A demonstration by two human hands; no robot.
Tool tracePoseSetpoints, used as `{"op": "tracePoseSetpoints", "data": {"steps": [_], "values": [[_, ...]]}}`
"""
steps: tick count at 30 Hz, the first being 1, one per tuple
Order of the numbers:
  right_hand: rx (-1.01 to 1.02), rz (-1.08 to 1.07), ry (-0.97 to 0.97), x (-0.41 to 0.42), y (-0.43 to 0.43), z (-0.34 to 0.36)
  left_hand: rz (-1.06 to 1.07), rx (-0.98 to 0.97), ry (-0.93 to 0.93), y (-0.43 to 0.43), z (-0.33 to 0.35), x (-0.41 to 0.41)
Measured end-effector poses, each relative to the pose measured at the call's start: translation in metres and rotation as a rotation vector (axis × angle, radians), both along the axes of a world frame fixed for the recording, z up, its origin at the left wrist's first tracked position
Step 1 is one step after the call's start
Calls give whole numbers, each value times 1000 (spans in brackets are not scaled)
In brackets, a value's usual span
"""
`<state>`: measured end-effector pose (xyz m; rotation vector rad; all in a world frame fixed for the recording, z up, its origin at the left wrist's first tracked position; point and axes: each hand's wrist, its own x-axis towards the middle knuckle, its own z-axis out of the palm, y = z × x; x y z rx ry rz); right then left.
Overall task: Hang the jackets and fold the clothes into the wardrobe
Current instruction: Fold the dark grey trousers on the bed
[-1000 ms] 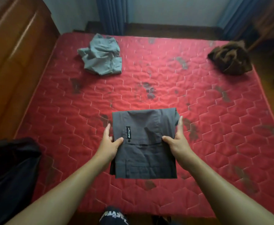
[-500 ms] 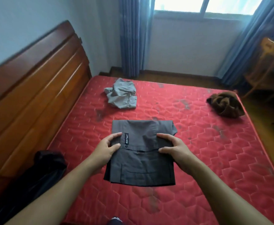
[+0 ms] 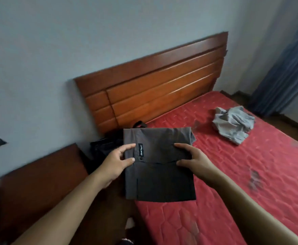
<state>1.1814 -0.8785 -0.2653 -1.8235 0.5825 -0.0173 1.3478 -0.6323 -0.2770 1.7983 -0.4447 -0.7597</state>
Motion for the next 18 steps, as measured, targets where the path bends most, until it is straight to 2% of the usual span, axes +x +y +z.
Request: {"op": "tracePoseSetpoints", "data": {"steps": [8, 18], "values": [[-1, 408, -36, 114, 130, 11, 470, 44, -60, 173, 18, -11], [-18, 790, -24, 230, 341, 22, 875, 70, -88, 376, 24, -16]]}}
